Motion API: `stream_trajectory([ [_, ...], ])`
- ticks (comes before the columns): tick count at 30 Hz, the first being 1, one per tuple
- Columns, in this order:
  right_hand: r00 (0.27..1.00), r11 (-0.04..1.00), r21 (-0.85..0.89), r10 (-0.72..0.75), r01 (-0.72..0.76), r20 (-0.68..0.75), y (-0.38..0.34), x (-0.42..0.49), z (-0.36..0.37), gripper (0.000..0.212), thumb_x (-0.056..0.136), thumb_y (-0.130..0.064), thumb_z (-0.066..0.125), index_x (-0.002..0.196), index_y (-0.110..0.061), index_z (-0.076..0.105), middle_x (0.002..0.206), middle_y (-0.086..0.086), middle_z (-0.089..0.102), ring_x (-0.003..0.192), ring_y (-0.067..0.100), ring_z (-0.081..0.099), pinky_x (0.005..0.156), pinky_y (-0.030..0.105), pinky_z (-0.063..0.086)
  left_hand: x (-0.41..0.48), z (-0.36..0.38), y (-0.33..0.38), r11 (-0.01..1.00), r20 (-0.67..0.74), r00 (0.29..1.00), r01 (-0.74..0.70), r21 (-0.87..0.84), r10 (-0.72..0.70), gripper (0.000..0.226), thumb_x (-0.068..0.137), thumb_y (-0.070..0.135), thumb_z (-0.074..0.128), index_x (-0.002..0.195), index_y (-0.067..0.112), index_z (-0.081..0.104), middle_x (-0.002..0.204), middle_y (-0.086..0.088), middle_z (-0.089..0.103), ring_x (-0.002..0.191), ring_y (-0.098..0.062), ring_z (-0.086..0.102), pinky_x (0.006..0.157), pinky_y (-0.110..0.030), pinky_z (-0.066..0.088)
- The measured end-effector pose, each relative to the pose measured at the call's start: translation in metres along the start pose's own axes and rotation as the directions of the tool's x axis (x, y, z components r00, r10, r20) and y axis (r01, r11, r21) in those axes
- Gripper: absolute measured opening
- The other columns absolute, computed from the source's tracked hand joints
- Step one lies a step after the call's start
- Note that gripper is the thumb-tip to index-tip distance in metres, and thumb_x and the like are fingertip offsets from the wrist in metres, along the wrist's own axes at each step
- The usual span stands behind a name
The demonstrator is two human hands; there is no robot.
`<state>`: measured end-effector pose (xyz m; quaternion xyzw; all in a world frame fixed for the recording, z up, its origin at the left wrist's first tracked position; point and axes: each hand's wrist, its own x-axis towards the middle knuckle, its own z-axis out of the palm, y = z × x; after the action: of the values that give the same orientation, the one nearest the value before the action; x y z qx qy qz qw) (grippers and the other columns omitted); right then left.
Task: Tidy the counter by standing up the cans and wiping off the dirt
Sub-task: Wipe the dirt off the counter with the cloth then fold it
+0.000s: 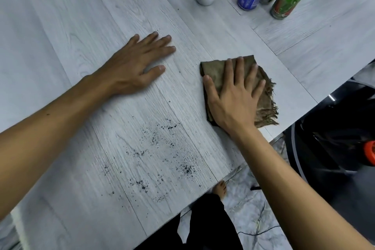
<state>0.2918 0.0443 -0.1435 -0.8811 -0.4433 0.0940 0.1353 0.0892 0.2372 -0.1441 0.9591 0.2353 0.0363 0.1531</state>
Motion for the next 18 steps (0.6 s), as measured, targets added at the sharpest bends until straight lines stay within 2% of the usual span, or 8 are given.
stream_trajectory([
  [5, 0.997, 0.997, 0.021, -0.081, 0.081, -0.009, -0.026, -0.001, 0.009, 0.080, 0.100, -0.072, 0.021, 0.164, -0.025, 0.020, 0.173, 0.002, 0.004, 0.158, 0.030, -0.013, 0.123, 0.058, -0.013, -0.001, -0.004, 0.004, 1.000, 0.010, 1.000, 0.013, -0.003, -0.013, 0.061, 0.105, 0.049, 0.029, 0.163, 0.034, 0.020, 0.173, 0.013, 0.010, 0.160, -0.012, 0.003, 0.129, -0.047, 0.003],
  [11, 0.979, 0.979, 0.036, -0.200, 0.198, 0.049, -0.056, -0.019, 0.017, 0.074, 0.103, -0.068, 0.020, 0.164, -0.027, 0.017, 0.174, 0.000, 0.001, 0.158, 0.028, -0.016, 0.123, 0.057, -0.014, -0.005, -0.009, 0.002, 0.999, -0.003, 0.999, 0.045, -0.021, -0.045, 0.060, 0.105, 0.046, 0.030, 0.163, 0.032, 0.024, 0.173, 0.012, 0.012, 0.160, -0.013, 0.005, 0.129, -0.048, 0.003],
  [18, 0.933, 0.936, 0.002, -0.351, 0.352, 0.073, -0.070, -0.060, 0.022, 0.069, 0.104, -0.065, 0.019, 0.163, -0.030, 0.024, 0.173, 0.001, 0.009, 0.159, 0.030, -0.009, 0.124, 0.059, -0.007, -0.007, -0.008, 0.003, 0.998, -0.011, 0.998, 0.055, -0.017, -0.055, 0.061, 0.104, 0.048, 0.032, 0.162, 0.033, 0.026, 0.173, 0.011, 0.013, 0.160, -0.014, 0.006, 0.128, -0.046, 0.005],
])
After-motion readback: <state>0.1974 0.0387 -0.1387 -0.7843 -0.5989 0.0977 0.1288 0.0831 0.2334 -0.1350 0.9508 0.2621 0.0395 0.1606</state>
